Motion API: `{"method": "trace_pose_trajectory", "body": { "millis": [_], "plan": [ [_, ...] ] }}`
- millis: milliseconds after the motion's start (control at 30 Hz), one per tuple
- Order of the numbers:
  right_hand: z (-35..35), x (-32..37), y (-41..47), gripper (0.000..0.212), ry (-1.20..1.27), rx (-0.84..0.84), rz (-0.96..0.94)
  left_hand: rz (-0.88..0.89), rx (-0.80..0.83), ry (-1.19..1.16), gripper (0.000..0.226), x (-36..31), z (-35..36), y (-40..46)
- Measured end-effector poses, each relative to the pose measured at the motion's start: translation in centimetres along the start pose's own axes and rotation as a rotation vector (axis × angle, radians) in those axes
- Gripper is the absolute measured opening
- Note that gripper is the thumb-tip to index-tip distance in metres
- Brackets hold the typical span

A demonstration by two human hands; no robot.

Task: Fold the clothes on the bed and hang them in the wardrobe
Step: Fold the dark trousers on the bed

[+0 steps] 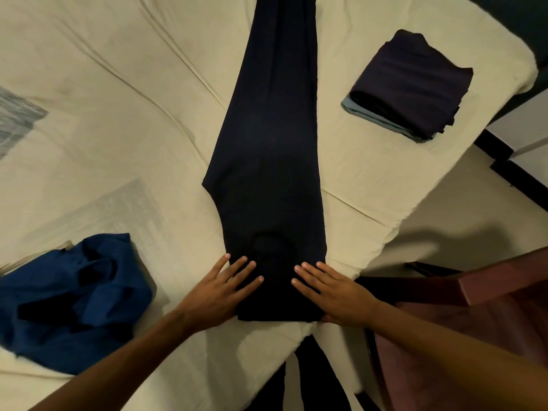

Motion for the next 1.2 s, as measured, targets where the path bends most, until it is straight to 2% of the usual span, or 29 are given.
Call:
{"method": "trace_pose_trajectory", "body": {
  "millis": [100, 200, 267, 367, 433, 533, 600, 667, 733, 800, 900, 1000, 1067, 1200],
  "plan": [
    [-0.7, -0.4, 0.3, 0.107, 0.028, -0.021, -0.01, -0.025, -0.024, -0.057, 0.073, -0.2, -0.4, 0.1],
    [-1.6, -1.1, 0.6, 0.082, 0.078, -0.096, 0.014, -0.058, -0.053, -0.187, 0.065, 0.2, -1.5, 0.2],
    [-2.7, -1.5, 0.7, 0.065, 0.115, -0.176, 0.04, -0.087, -0.096, -0.318, 0.056, 0.9, -2.4, 0.1],
    [-5.2, -2.0, 1.1, 0.052, 0.178, -0.29, 0.095, -0.178, -0.072, -0.573, 0.044, 2.7, -3.6, 0.0],
    [-6.7, -2.1, 1.7, 0.048, 0.212, -0.295, 0.121, -0.23, -0.003, -0.709, 0.052, 3.9, -4.2, -0.4],
    [-8.4, -1.1, 3.2, 0.061, 0.356, -0.179, 0.116, -0.293, 0.11, -0.888, 0.07, 5.4, -5.8, -1.9],
    [-10.2, 0.0, 4.5, 0.064, 0.432, -0.169, 0.138, -0.343, 0.151, -0.96, 0.065, 6.7, -7.3, -3.7],
    [-12.2, 1.4, 6.1, 0.058, 0.437, -0.219, 0.159, -0.416, 0.157, -1.079, 0.05, 8.1, -8.4, -6.1],
    [-13.7, 2.9, 8.2, 0.056, 0.461, -0.221, 0.16, -0.501, 0.069, -1.263, 0.034, 9.1, -8.5, -8.7],
    [-13.5, 4.5, 10.2, 0.057, 0.478, -0.058, 0.108, -0.592, -0.08, -1.356, 0.041, 9.4, -7.3, -10.9],
    [-11.6, 5.7, 11.7, 0.043, 0.359, 0.28, -0.037, -0.587, -0.199, -1.134, 0.046, 7.1, -3.9, -11.9],
    [-10.1, 4.9, 11.2, 0.039, 0.313, 0.428, -0.142, -0.604, -0.349, -1.095, 0.056, 4.4, -1.9, -11.8],
    [-9.5, 4.3, 10.6, 0.047, 0.327, 0.417, -0.146, -0.626, -0.404, -1.107, 0.059, 3.8, -2.0, -12.0],
    [-10.0, 5.4, 8.6, 0.088, 0.283, 0.166, -0.008, -0.66, -0.389, -1.224, 0.053, 4.3, -3.5, -12.7]
  ]
}}
Point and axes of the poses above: each hand's wrist, its own y-axis towards the middle knuckle, its own z-axis out of the palm, x = y × z, the point moved 8 cm from there along y, towards the middle knuckle, and after that the axes turned 15 degrees about -y, right-handed, at the moved point
